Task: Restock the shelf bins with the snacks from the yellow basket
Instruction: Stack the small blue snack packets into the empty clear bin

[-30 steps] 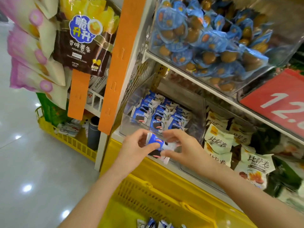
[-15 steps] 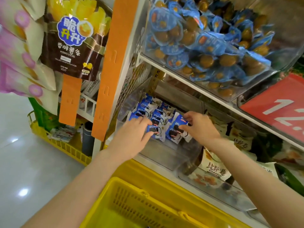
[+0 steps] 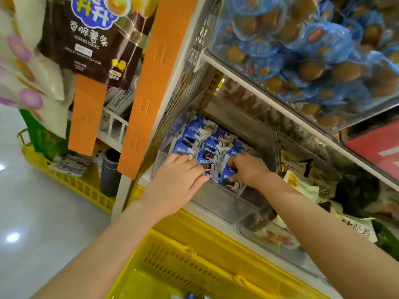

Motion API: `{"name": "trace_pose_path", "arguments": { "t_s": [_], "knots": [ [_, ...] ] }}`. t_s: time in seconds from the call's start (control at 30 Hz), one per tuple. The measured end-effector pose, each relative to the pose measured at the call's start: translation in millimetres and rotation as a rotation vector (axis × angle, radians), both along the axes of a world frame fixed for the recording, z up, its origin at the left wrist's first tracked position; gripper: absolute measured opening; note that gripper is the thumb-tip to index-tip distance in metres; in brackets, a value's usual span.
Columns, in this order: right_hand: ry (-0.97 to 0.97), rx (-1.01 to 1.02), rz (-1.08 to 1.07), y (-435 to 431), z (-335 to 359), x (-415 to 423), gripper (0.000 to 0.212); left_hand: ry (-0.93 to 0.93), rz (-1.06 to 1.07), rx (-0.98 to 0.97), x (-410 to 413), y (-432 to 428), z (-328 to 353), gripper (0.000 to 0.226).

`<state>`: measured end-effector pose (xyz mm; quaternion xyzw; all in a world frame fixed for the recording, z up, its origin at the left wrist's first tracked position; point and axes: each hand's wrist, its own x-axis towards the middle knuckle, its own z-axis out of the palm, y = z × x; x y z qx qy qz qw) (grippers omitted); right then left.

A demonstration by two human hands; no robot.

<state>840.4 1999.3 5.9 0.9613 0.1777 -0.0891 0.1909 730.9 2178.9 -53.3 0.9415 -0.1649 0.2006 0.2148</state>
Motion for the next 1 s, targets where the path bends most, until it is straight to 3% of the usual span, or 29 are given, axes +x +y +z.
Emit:
{"name": "trace_pose_path", "arguments": {
  "t_s": [0.2, 0.33, 0.5, 0.67, 0.77, 0.87, 1.0],
  "knots": [
    [-0.097, 0.222, -0.040, -2, 8, -27, 0.036, 0.046, 0.018, 0.033, -2, -2, 6, 0.057],
    [-0.145, 0.484, -0.027, -10, 12, -86, 0.032, 0.067, 0.076, 0.004, -9, -4, 11, 0.034],
    [-0.175, 0.402, 0.214, -40, -14, -154, 0.055, 0.044, 0.108, -0.044, -39, -25, 9, 0.036],
    [-0.331, 0.561, 0.309, -75, -58, -200, 0.044, -0.009, 0.063, -0.136, -74, -65, -9, 0.035],
    [-0.234, 0.651, 0.223, -100, -108, -225, 0.034, 0.050, 0.031, -0.098, -97, -93, -47, 0.038],
    [0.029, 0.629, -0.018, -123, -164, -245, 0.031, 0.341, 0.001, -0.068, -116, -118, -106, 0.043],
    [0.270, 0.592, -0.289, -152, -239, -262, 0.041, 0.649, -0.028, -0.004, -136, -138, -195, 0.032]
  ]
}}
